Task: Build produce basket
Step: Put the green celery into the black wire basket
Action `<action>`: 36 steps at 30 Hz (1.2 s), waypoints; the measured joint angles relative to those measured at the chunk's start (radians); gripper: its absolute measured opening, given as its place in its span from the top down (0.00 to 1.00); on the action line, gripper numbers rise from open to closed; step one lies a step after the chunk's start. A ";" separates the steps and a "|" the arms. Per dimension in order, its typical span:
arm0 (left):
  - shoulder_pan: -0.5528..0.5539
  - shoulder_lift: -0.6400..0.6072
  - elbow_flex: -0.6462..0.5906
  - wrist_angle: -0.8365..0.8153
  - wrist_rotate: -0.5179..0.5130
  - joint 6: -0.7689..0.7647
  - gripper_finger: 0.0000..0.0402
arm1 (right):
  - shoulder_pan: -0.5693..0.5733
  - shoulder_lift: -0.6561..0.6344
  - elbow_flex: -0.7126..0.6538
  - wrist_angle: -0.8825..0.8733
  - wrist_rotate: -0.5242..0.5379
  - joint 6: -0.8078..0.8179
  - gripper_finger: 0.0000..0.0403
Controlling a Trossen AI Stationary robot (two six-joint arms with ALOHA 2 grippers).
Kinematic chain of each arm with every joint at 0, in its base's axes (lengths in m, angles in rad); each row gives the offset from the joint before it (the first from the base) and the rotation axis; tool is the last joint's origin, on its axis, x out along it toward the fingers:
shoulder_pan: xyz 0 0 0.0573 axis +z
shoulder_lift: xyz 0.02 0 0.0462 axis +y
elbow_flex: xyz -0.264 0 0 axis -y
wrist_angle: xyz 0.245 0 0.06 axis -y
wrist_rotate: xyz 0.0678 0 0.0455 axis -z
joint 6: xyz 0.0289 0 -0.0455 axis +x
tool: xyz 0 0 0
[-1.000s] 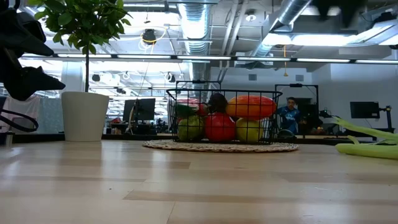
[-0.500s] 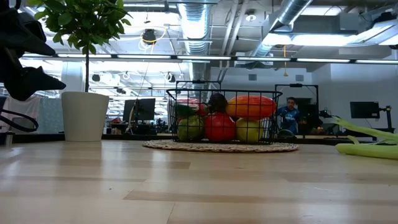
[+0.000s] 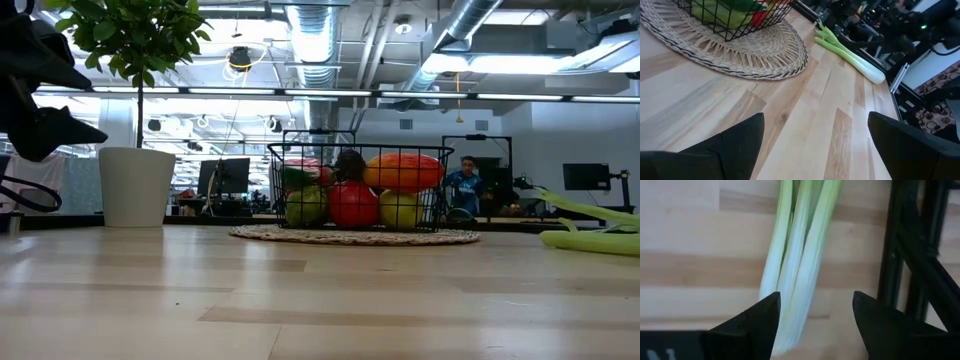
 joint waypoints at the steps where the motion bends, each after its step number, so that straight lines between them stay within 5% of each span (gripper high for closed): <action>1: 0.000 0.000 0.000 0.000 -0.005 -0.001 0.15 | -0.005 -0.023 -0.040 0.028 0.002 0.000 0.33; 13: 0.000 0.000 0.000 0.000 -0.008 -0.004 0.15 | -0.061 -0.149 -0.485 0.537 0.047 -0.009 0.33; 23: 0.000 0.000 0.000 0.000 -0.008 -0.004 0.15 | -0.067 -0.154 -0.541 0.647 0.044 0.003 0.36; 27: 0.000 0.000 0.000 0.000 -0.008 -0.004 0.15 | -0.066 -0.150 -0.505 0.624 0.044 -0.001 0.48; 36: 0.000 0.000 0.000 0.000 -0.007 0.001 0.15 | -0.066 -0.150 -0.478 0.628 0.044 -0.016 0.93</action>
